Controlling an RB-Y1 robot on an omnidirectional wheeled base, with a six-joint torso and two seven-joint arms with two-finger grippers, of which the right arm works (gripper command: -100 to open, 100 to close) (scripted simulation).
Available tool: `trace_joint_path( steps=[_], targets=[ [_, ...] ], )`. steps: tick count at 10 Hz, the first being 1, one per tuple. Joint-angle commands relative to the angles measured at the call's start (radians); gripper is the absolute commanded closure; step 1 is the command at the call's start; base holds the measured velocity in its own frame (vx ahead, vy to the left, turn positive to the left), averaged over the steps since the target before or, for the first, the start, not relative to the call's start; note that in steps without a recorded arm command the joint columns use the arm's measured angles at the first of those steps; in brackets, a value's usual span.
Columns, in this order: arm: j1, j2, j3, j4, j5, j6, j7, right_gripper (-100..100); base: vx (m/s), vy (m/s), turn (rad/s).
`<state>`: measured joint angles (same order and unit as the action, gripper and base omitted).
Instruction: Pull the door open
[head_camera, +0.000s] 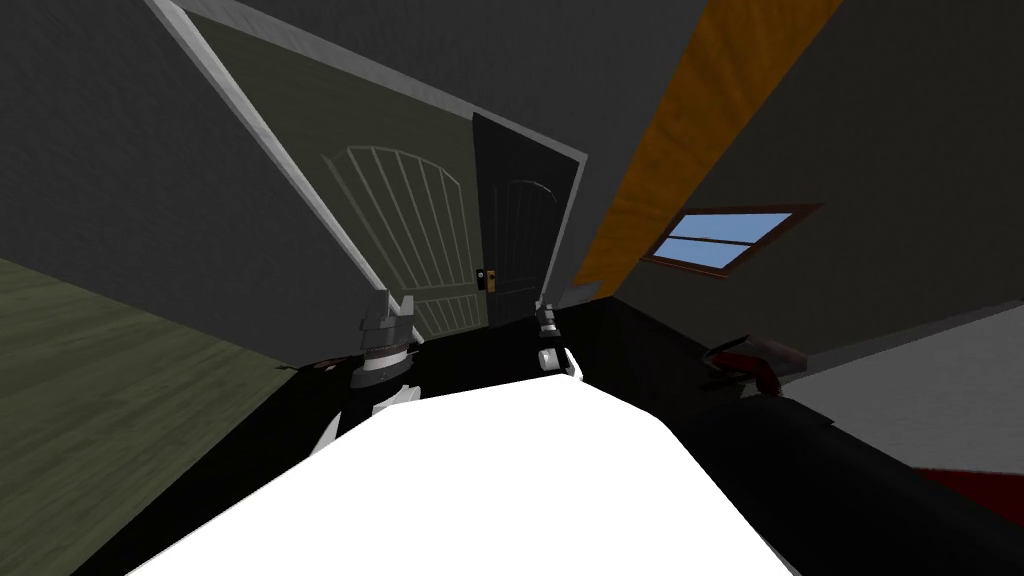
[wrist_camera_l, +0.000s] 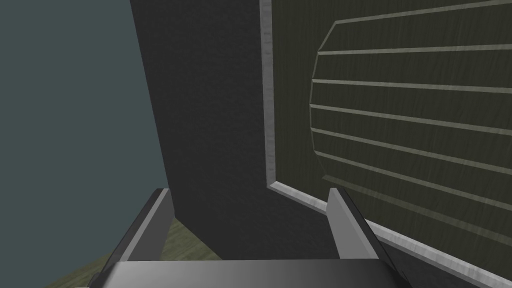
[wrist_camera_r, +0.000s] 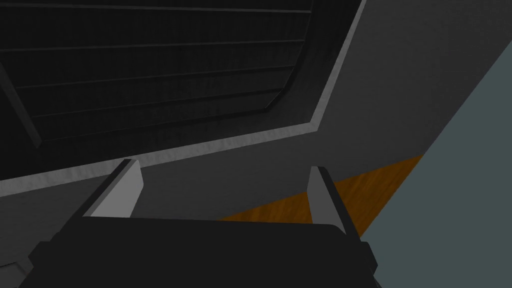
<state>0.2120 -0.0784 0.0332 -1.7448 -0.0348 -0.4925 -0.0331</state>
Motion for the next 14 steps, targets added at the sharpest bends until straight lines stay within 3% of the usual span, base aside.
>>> trace_joint_path(
  steps=[1, 14],
  targets=[
    [-0.025, -0.009, -0.003, 0.042, -0.007, 0.008, -0.001, -100, 0.107, 0.039, 0.058],
    [-0.229, -0.051, -0.016, 0.391, -0.06, 0.062, 0.005, -100, 0.107, 0.045, 0.057]
  ],
)
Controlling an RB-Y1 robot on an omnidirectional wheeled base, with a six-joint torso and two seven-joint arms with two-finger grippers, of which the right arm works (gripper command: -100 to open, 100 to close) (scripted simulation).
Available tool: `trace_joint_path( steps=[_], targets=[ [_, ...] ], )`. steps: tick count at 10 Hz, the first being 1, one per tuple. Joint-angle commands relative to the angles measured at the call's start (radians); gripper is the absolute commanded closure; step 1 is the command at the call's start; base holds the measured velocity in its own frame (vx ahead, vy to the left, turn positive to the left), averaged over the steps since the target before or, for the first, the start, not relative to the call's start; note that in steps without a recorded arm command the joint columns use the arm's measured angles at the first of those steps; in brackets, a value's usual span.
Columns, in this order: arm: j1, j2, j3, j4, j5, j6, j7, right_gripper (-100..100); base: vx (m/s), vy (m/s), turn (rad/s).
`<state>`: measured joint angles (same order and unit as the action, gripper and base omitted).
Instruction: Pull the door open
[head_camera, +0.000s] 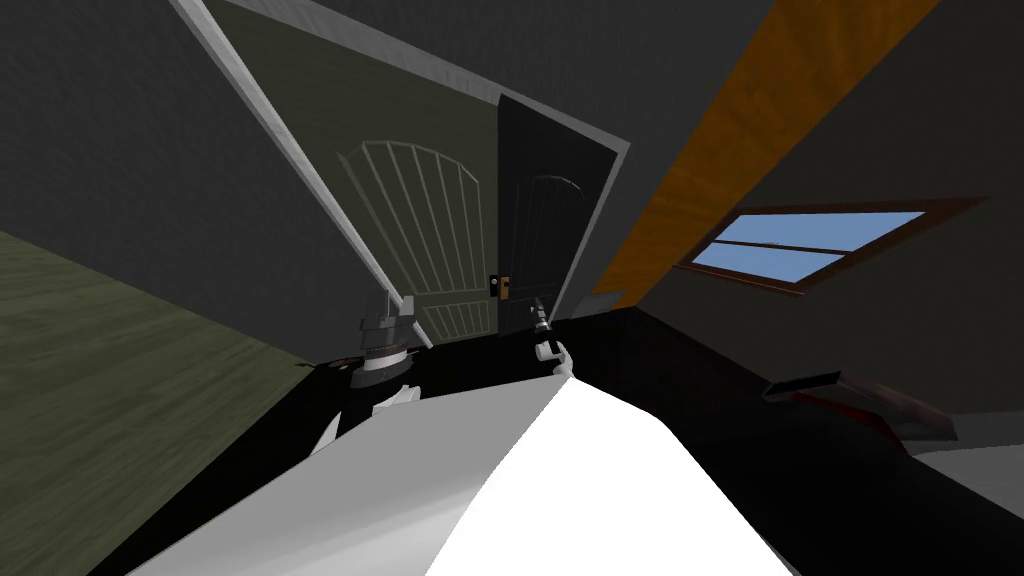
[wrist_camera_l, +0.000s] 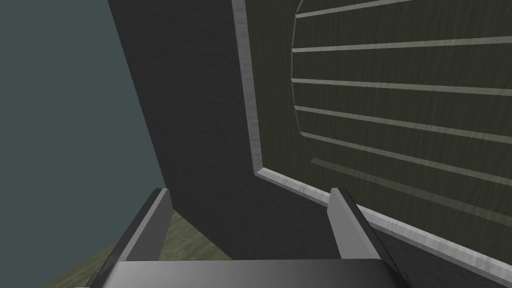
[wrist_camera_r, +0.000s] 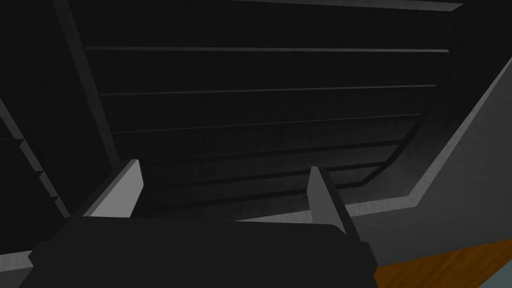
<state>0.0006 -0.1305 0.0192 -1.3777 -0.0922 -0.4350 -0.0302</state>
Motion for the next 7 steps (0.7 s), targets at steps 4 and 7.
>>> trace_joint_path(
  steps=[4, 7],
  targets=[
    [-0.076, -0.008, -0.005, 0.122, -0.017, 0.019, 0.004, -100, 0.11, 0.043, 0.06],
    [-0.116, -0.014, -0.008, 0.19, -0.027, 0.03, 0.005, -100, 0.12, 0.032, 0.049]
  ],
)
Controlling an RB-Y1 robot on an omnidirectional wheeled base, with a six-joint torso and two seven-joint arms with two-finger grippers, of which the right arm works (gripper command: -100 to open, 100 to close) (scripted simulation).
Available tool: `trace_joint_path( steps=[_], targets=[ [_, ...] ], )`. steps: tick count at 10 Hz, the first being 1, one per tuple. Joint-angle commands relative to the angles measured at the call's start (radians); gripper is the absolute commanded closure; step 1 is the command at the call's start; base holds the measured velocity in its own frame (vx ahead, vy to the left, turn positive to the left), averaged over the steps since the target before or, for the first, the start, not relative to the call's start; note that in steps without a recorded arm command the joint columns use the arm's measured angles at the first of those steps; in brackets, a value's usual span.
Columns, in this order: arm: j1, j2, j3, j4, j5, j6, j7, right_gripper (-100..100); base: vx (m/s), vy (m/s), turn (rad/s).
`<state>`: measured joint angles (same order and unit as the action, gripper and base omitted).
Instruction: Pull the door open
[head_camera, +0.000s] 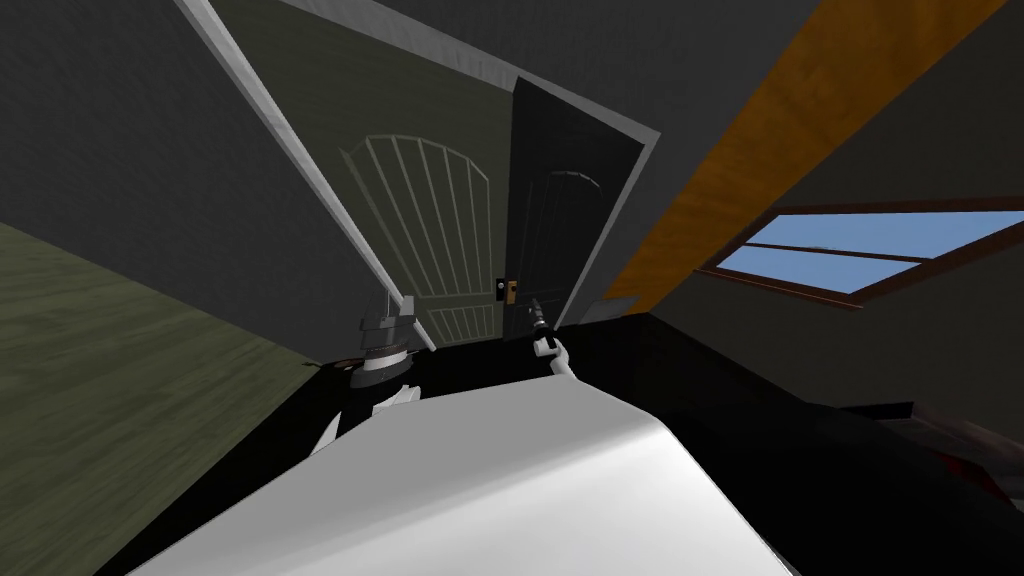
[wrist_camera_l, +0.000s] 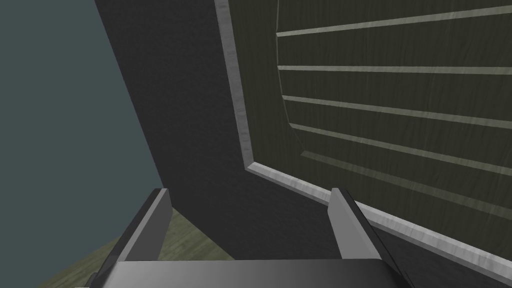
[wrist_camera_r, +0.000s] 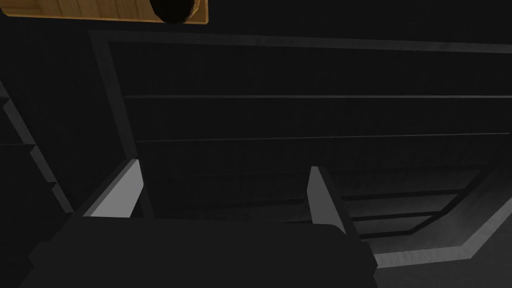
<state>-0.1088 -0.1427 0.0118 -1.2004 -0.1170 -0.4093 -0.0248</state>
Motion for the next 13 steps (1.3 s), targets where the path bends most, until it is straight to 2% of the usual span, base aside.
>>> trace_joint_path(
  steps=[1, 7, 12, 13],
  targets=[
    [-0.02, -0.003, -0.001, 0.035, -0.006, 0.007, 0.0, -100, 0.098, 0.031, 0.047],
    [-0.088, -0.011, -0.004, 0.146, -0.022, 0.024, 0.002, -100, 0.095, 0.029, 0.047],
    [-0.158, -0.015, -0.006, 0.255, -0.038, 0.041, 0.004, -100, 0.131, 0.029, 0.059],
    [-0.152, -0.016, -0.006, 0.246, -0.036, 0.037, 0.003, -100, 0.07, 0.017, 0.015]
  ],
)
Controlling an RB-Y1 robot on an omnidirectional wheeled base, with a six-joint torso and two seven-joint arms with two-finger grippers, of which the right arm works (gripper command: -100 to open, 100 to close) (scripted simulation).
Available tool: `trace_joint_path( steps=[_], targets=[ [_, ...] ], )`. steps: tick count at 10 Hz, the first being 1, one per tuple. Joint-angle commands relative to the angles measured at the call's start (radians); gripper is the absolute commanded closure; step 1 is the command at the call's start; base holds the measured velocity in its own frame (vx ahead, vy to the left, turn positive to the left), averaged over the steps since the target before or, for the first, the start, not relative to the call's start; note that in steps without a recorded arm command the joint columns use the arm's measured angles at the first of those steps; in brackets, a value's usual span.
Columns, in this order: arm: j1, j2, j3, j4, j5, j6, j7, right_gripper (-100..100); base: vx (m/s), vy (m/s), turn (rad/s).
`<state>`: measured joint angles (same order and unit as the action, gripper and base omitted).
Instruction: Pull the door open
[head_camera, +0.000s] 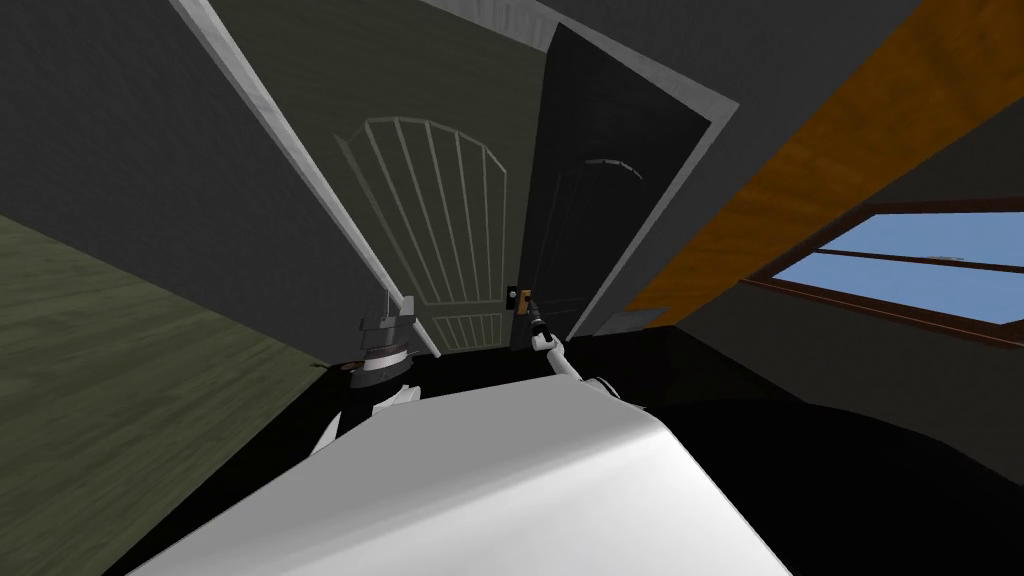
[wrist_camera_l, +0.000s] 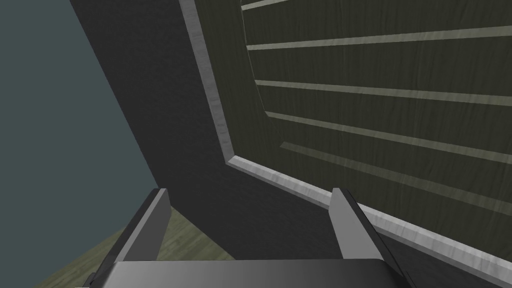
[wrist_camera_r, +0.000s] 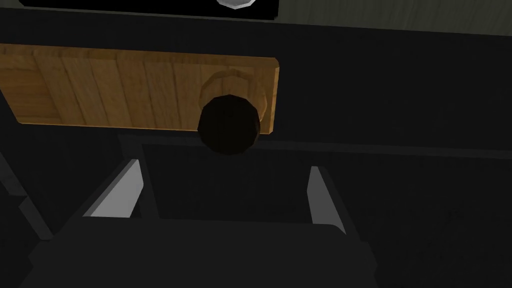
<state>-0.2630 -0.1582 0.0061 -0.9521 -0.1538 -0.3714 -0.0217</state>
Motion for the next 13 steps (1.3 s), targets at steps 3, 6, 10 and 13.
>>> trace_joint_path(
  steps=[3, 6, 10, 13],
  targets=[
    [0.036, -0.062, -0.04, 0.03, -0.016, -0.007, -0.02, -100, -0.081, -0.075, -0.073],
    [0.046, -0.106, -0.062, 0.051, -0.028, -0.015, -0.042, -100, 0.016, -0.036, 0.041],
    [0.021, -0.102, -0.048, 0.048, -0.028, -0.021, -0.053, -100, 0.19, 0.046, 0.126],
    [0.026, -0.098, -0.044, 0.041, -0.027, -0.022, -0.053, 100, 0.1, 0.04, 0.064]
  ],
)
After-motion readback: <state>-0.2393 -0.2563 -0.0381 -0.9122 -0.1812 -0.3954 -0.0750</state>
